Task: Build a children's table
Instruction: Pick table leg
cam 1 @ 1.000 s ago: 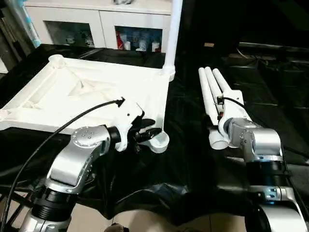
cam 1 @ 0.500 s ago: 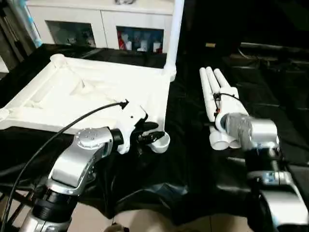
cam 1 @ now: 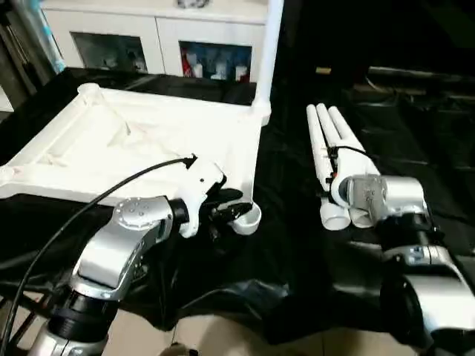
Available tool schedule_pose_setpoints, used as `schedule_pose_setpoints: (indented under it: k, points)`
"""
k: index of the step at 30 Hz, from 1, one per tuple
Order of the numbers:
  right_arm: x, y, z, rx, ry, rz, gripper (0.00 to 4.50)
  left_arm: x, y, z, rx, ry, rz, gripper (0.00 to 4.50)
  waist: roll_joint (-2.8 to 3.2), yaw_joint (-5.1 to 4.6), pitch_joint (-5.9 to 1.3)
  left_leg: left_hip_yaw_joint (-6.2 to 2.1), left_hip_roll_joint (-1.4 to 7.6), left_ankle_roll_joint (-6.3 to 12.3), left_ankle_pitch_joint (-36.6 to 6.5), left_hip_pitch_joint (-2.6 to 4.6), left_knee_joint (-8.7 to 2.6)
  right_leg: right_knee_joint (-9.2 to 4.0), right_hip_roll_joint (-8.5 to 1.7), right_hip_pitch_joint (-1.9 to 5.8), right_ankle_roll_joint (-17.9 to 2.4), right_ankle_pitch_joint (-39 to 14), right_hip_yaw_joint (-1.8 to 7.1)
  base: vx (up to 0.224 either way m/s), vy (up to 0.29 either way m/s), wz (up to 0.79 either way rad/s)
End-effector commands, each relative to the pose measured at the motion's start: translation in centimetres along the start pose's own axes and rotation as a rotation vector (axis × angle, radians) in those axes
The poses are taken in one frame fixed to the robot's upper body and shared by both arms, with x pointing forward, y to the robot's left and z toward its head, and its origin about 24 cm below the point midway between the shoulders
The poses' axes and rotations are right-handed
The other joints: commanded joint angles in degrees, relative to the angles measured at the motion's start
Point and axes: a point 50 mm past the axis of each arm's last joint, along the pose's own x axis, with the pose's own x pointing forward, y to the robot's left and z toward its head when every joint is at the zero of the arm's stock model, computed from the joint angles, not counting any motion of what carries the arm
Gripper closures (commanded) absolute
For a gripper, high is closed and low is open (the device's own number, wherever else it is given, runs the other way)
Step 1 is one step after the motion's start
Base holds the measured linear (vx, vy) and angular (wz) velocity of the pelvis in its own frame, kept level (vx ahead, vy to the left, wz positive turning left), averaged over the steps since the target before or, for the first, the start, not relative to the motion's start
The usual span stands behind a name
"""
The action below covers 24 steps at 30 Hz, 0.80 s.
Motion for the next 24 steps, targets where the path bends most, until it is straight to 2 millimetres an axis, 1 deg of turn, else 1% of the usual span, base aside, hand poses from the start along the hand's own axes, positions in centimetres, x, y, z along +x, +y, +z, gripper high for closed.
schedule_pose_setpoints:
  k: [1, 3, 5, 6, 7, 8, 11, 13, 14, 15, 16, 17, 18, 19, 20, 21, 22, 23, 24]
  points:
    - [0.4, -0.4, -0.6, 0.057, 0.039, 0.007, 1.16, 0.0, -0.4, 0.4, 0.020, -0.007, -0.012, 2.80, -0.51, 0.26, -4.15, -0.66, 1.25, -1.31, -6.2, 1.28, -3.34, -3.68, -3.68, 2.81, -11.0, -3.2, 2.30, 0.000, 0.000, 0.00]
    - [0.4, -0.4, -0.6, 0.066, 0.035, 0.002, 1.28, 0.0, -0.3, 0.4, 0.021, -0.006, -0.010, 2.80, -0.43, 0.27, -4.18, -0.68, 1.30, -1.48, -6.1, 1.28, -3.32, -3.65, -3.68, 2.72, -10.8, -3.1, 2.26, 0.000, 0.000, 0.00]
    - [0.4, -0.4, -0.5, 0.066, 0.035, 0.002, 1.49, 0.1, -0.3, 0.4, 0.021, -0.006, -0.010, 2.80, -0.52, 0.22, -4.18, -0.68, 1.25, -1.61, -6.3, 1.26, -3.33, -3.66, -3.66, 2.76, -10.8, -3.3, 2.23, 0.000, 0.000, 0.00]
    - [0.5, -0.5, -0.5, 0.073, 0.029, 0.000, 1.58, 0.1, -0.3, 0.4, 0.020, -0.006, -0.009, 2.80, -0.66, 0.26, -4.15, -0.68, 1.27, -1.56, -6.5, 1.23, -3.35, -3.68, -3.68, 2.76, -10.7, -3.6, 2.23, 0.000, 0.000, 0.00]
    - [0.5, -0.4, -0.5, 0.077, 0.026, -0.001, 1.65, 0.1, -0.3, 0.4, 0.020, -0.006, -0.009, 2.80, -0.54, 0.27, -4.18, -0.70, 1.28, -1.60, -6.5, 1.26, -3.32, -3.65, -3.71, 2.75, -10.7, -3.7, 2.24, 0.000, 0.000, 0.00]
    - [0.6, -0.4, -0.3, 0.089, 0.017, -0.001, 1.81, 0.1, -0.3, 0.4, 0.019, -0.005, -0.009, 2.80, -0.47, 0.22, -4.14, -0.68, 1.25, -1.84, -7.1, 1.29, -3.31, -3.76, -3.66, 2.63, -10.6, -4.5, 2.23, 0.000, 0.000, 0.00]
    - [0.6, -0.3, 0.0, 0.132, -0.011, 0.006, 2.09, 0.1, -0.2, 0.4, 0.019, -0.003, -0.006, 2.80, -0.51, 0.24, -4.09, -0.65, 1.25, -2.07, -8.0, 1.34, -3.33, -3.87, -3.68, 2.57, -10.4, -5.5, 2.28, 0.000, 0.000, 0.00]
    - [0.6, -0.2, 0.1, 0.151, -0.024, 0.004, 2.25, 0.1, -0.2, 0.3, 0.020, -0.002, -0.003, 2.80, -0.19, 0.26, -4.14, -0.76, 1.22, -2.24, -8.0, 1.27, -3.35, -3.78, -3.67, 2.61, -10.2, -5.3, 2.22, 0.000, 0.000, 0.00]
    - [0.6, -0.2, 0.2, 0.160, -0.062, 0.008, 2.25, 0.1, -0.1, 0.3, 0.020, -0.005, -0.001, 2.80, -0.32, 0.21, -4.18, -0.73, 1.21, -2.19, -7.8, 1.30, -3.34, -3.76, -3.60, 2.59, -10.2, -4.8, 2.20, 0.000, 0.000, 0.00]
    - [0.5, -0.1, 0.3, 0.166, -0.082, 0.014, 2.46, 0.1, -0.1, 0.3, 0.020, -0.007, 0.000, 2.80, -0.13, 0.23, -4.18, -0.72, 1.21, -2.21, -7.9, 1.26, -3.31, -3.80, -3.63, 2.52, -10.2, -4.5, 2.23, 0.000, 0.000, 0.00]
    - [0.5, 0.0, 0.4, 0.172, -0.117, 0.017, 2.51, 0.2, -0.1, 0.3, 0.015, -0.012, -0.002, 2.80, 0.04, 0.29, -4.20, -0.78, 1.20, -2.24, -7.9, 1.23, -3.31, -3.72, -3.66, 2.57, -10.2, -4.3, 2.20, 0.000, 0.000, 0.00]
    - [0.5, 0.0, 0.5, 0.175, -0.135, 0.018, 2.54, 0.2, -0.1, 0.3, 0.011, -0.015, -0.003, 2.80, -0.11, 0.28, -4.24, -0.77, 1.22, -2.16, -7.7, 1.21, -3.34, -3.70, -3.64, 2.62, -10.2, -3.8, 2.20, 0.000, 0.000, 0.00]
    - [0.4, 0.0, 0.5, 0.187, -0.175, 0.021, 2.60, 0.2, -0.2, 0.3, 0.003, -0.020, -0.011, 2.62, 0.38, 0.39, -4.23, -0.82, 1.22, -2.22, -7.8, 1.30, -3.33, -3.68, -3.68, 2.51, -10.2, -3.8, 2.18, 0.000, 0.000, 0.00]
    - [0.3, 0.0, 0.6, 0.194, -0.199, 0.022, 2.63, 0.2, -0.2, 0.3, -0.002, -0.023, -0.017, 2.52, 0.11, 0.31, -4.22, -0.77, 1.26, -2.29, -8.3, 1.34, -3.38, -3.73, -3.58, 2.47, -10.2, -3.7, 2.20, 0.000, 0.000, 0.00]
    - [0.3, -0.1, 0.5, 0.199, -0.213, 0.015, 2.63, 0.2, -0.2, 0.4, -0.006, -0.029, -0.021, 2.52, 0.07, 0.30, -4.30, -0.80, 1.23, -2.34, -8.3, 1.38, -3.38, -3.68, -3.51, 2.55, -10.3, -3.7, 2.14, 0.000, 0.000, 0.00]
    - [0.1, 0.0, 0.6, 0.213, -0.265, 0.035, 2.64, 0.3, -0.3, 0.7, -0.022, -0.050, -0.040, 2.45, 0.47, 0.29, -4.21, -0.80, 1.20, -2.45, -8.6, 1.35, -3.40, -3.77, -3.47, 2.47, -10.4, -3.6, 2.16, 0.000, 0.000, 0.00]
    - [0.1, 0.0, 0.6, 0.213, -0.265, 0.035, 2.64, 0.3, -0.3, 0.7, -0.022, -0.050, -0.040, 2.45, 0.39, 0.34, -4.18, -0.74, 1.22, -2.45, -8.8, 1.33, -3.41, -3.86, -3.52, 2.47, -10.2, -3.6, 2.22, 0.000, 0.000, 0.00]
    - [-0.1, 0.1, 0.6, 0.223, -0.300, 0.050, 2.65, 0.3, -0.4, 0.8, -0.033, -0.064, -0.053, 2.26, 0.42, 0.33, -4.31, -0.83, 1.19, -2.44, -8.5, 1.36, -3.40, -3.66, -3.48, 2.58, -10.4, -3.2, 2.17, 0.000, 0.000, 0.00]
    - [-0.4, 0.4, 0.8, 0.227, -0.353, 0.086, 2.65, 0.3, -0.6, 1.1, -0.049, -0.082, -0.067, 2.26, 0.42, 0.43, -4.25, -0.78, 1.20, -2.37, -8.6, 1.37, -3.43, -3.78, -3.46, 2.49, -10.4, -3.2, 2.17, 0.000, 0.000, 0.00]
